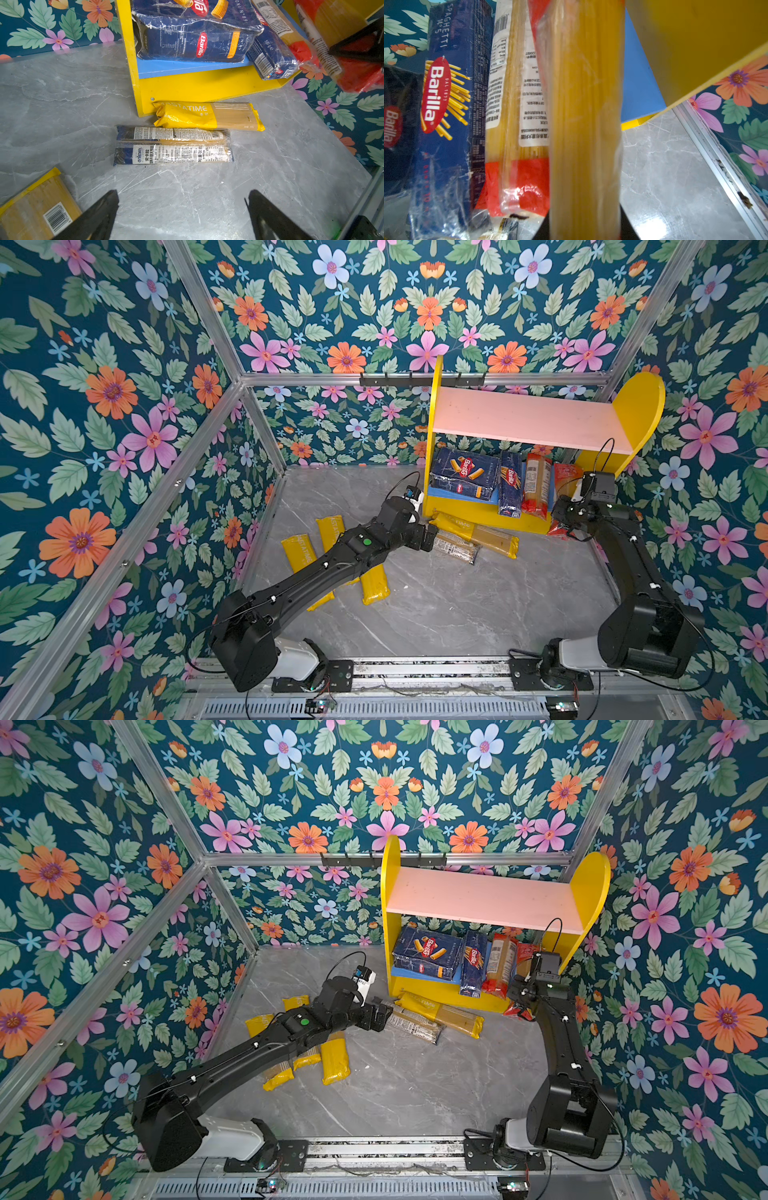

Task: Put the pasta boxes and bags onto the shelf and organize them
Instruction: 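Lower the red bag onto the blue shelf beside the white-labelled bag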

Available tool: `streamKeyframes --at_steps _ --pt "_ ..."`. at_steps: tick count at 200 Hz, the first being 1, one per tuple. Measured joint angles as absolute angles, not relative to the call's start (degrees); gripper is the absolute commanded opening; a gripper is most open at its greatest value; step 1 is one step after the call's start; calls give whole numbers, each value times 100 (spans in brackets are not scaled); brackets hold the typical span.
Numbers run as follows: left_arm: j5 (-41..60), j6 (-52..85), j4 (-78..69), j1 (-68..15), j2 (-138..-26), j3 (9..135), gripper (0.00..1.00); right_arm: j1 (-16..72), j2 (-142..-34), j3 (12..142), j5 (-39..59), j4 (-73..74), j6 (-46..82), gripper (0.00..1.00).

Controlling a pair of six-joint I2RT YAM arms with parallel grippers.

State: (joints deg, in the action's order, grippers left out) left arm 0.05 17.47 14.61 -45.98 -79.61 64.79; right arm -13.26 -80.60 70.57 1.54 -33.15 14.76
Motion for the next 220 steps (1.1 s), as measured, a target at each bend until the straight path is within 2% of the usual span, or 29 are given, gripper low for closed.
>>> streamKeyframes --at_steps 220 --pt "167 1636 1376 -4178 -8158 6477 100 -1380 -10055 8600 -161 -2797 864 15"
